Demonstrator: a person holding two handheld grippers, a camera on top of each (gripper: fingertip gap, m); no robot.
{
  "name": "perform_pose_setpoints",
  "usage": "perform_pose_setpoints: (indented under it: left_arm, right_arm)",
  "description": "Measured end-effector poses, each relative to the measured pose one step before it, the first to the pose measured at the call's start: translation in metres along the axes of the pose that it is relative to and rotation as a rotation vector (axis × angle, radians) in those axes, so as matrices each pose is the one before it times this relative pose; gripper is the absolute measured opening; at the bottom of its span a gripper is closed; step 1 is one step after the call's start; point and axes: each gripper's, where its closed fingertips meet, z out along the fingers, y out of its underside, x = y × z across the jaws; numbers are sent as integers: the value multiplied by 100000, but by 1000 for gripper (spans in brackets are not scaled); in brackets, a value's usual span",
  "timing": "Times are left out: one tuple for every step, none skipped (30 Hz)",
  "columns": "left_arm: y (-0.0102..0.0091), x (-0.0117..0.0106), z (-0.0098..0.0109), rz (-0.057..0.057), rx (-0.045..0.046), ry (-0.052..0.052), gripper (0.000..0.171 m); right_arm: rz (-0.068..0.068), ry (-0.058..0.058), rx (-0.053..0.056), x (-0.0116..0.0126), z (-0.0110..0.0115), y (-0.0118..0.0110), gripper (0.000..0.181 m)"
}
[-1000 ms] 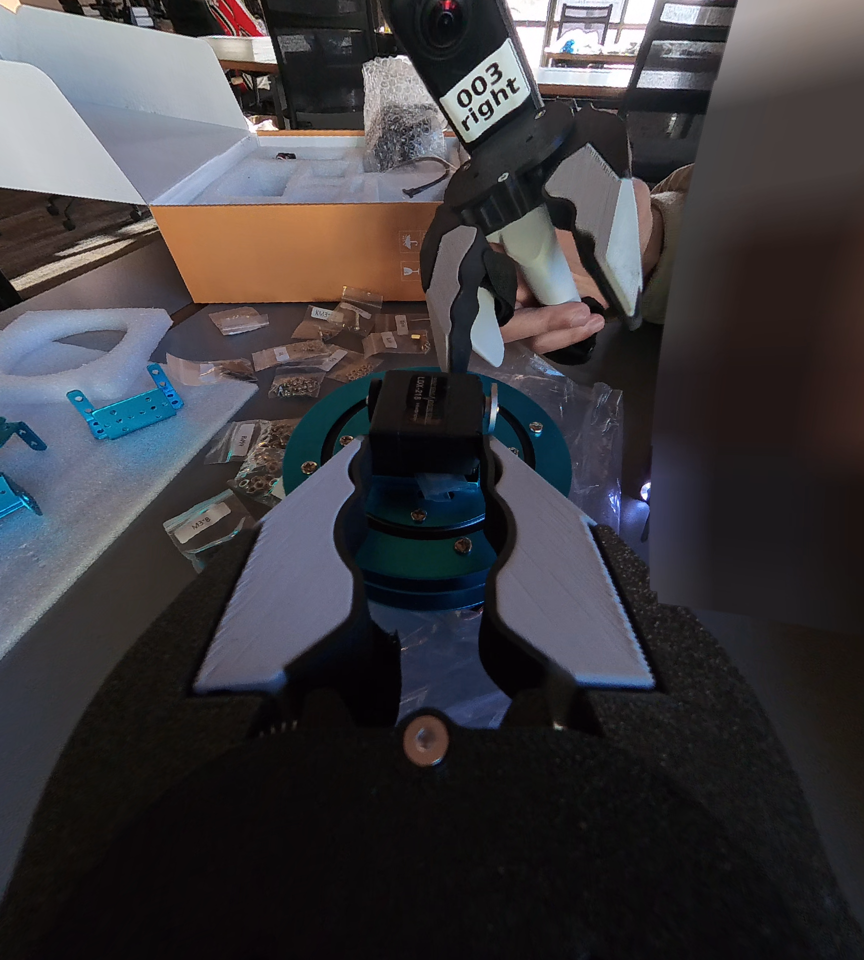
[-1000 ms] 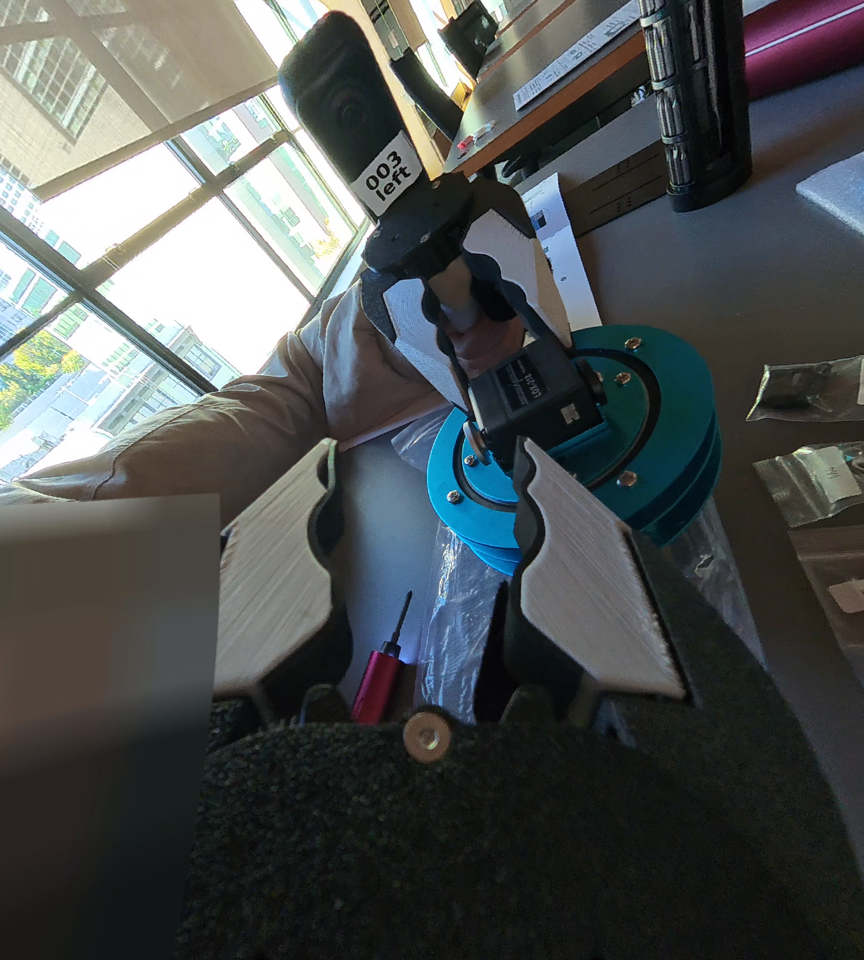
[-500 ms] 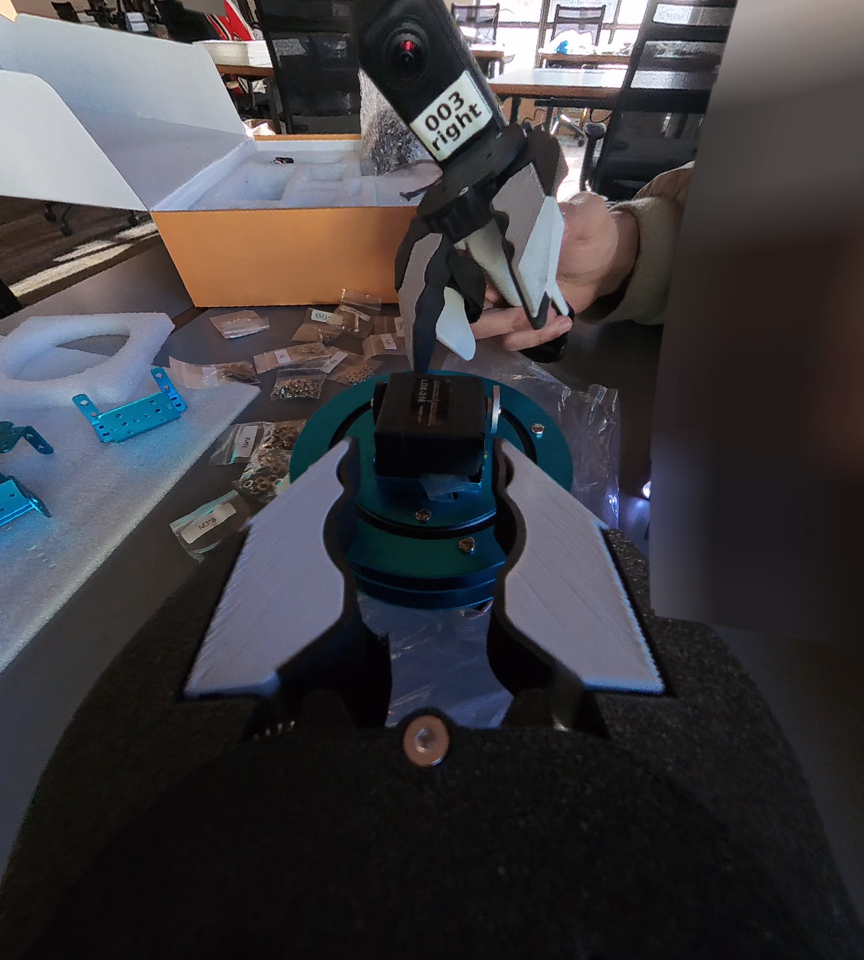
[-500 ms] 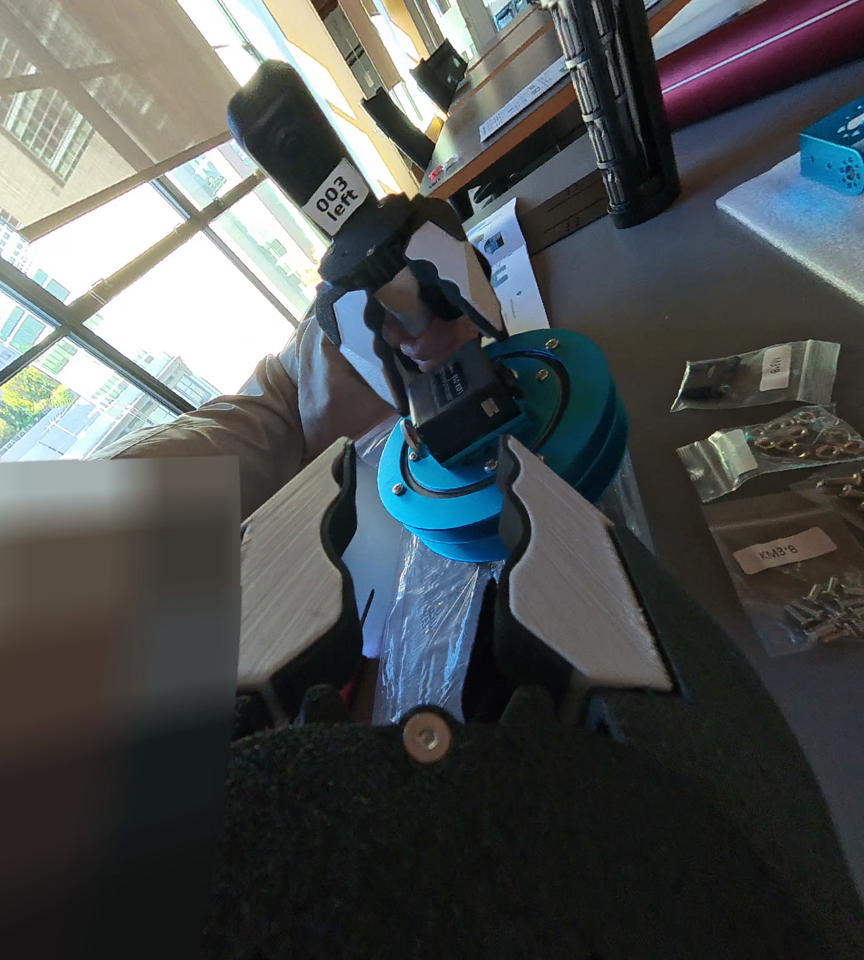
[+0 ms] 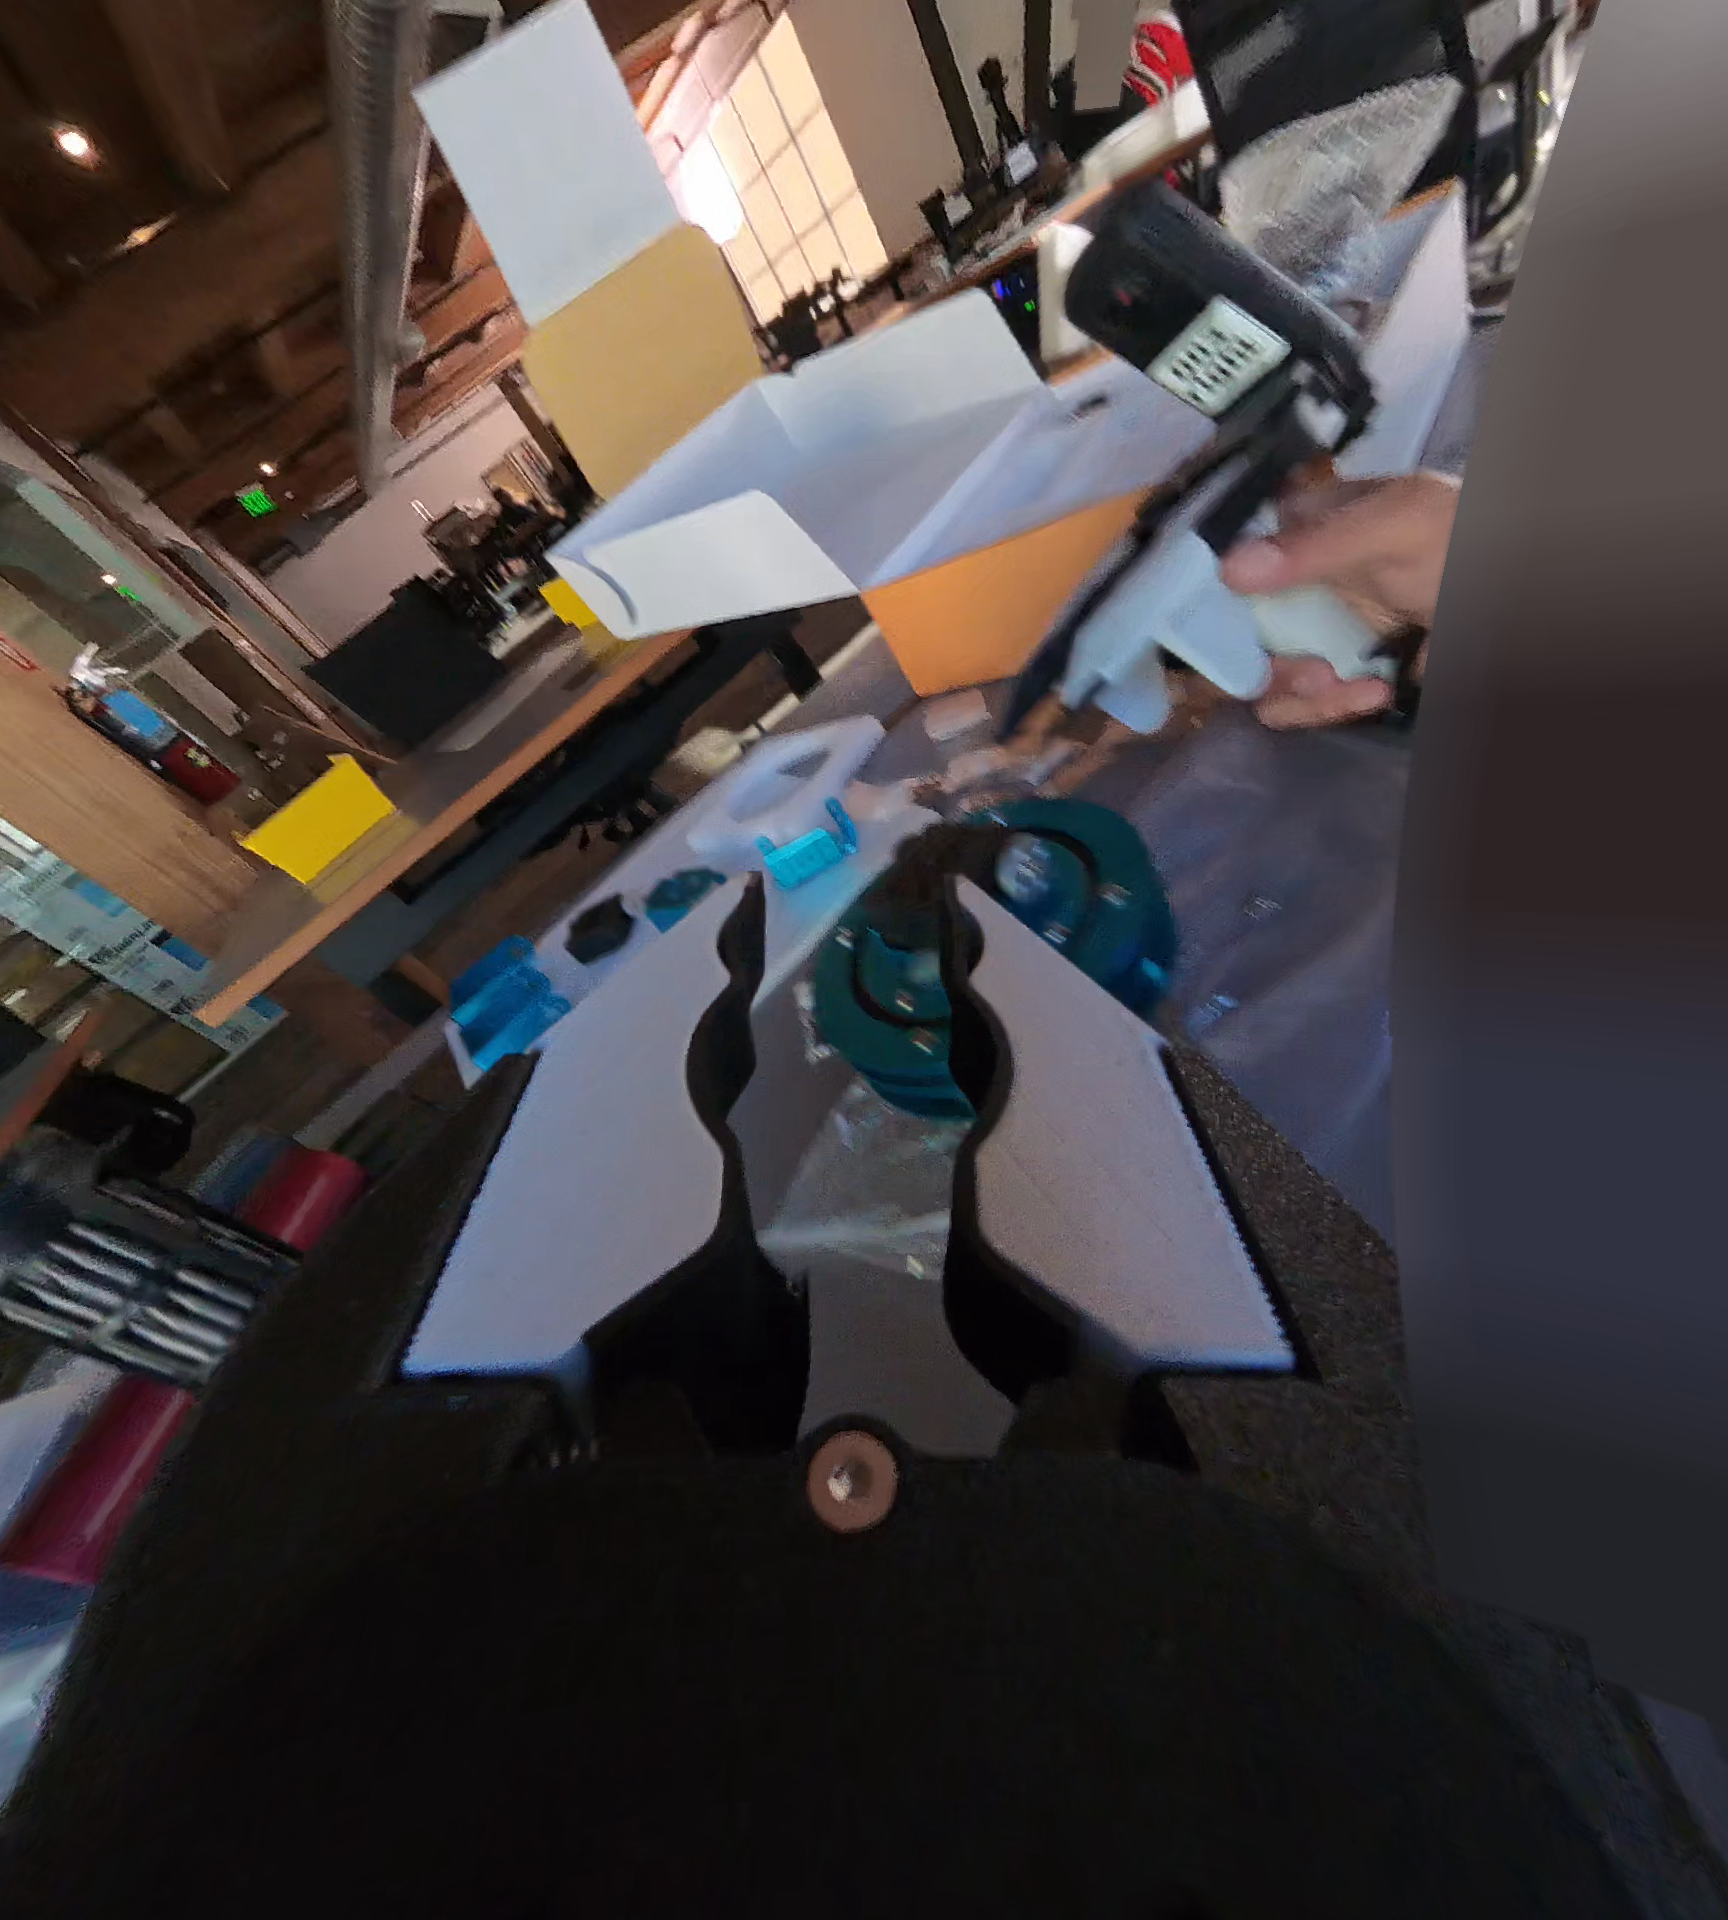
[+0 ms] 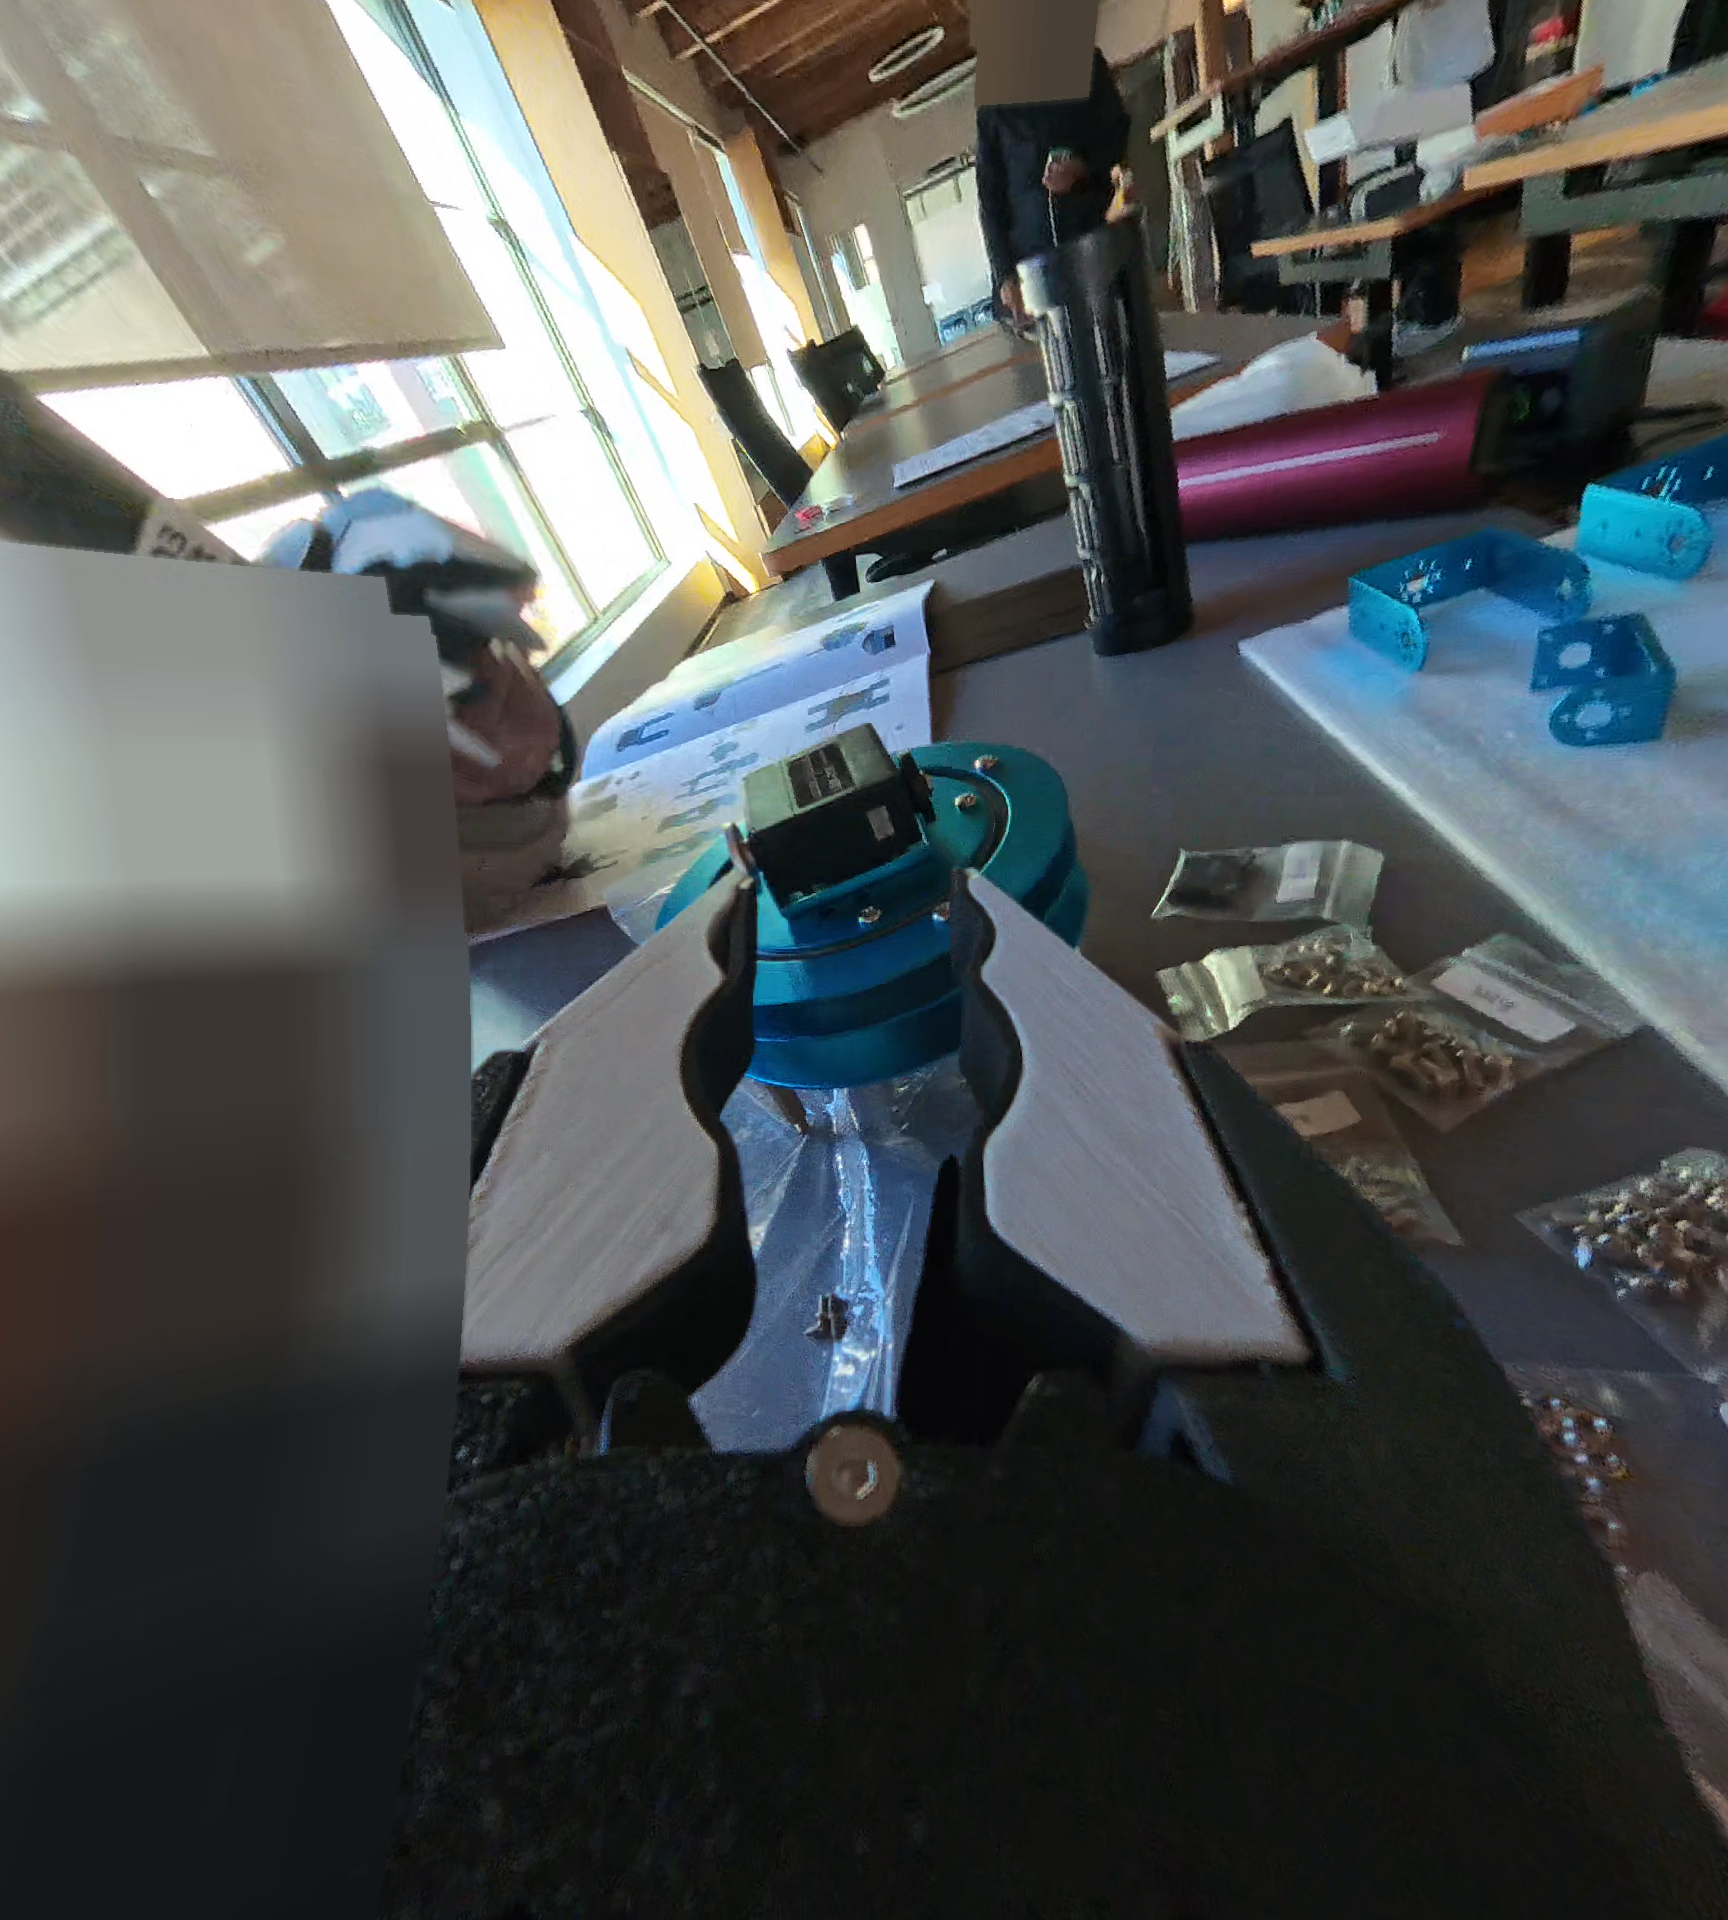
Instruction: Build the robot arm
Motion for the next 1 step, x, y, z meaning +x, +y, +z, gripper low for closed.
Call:
perform_pose_setpoints:
  left_arm:
    - [576, 1732, -897, -469, -3708, 1753, 29]
  right_arm:
    - [-4385, 1568, -543, -120, -137, -128, 34]
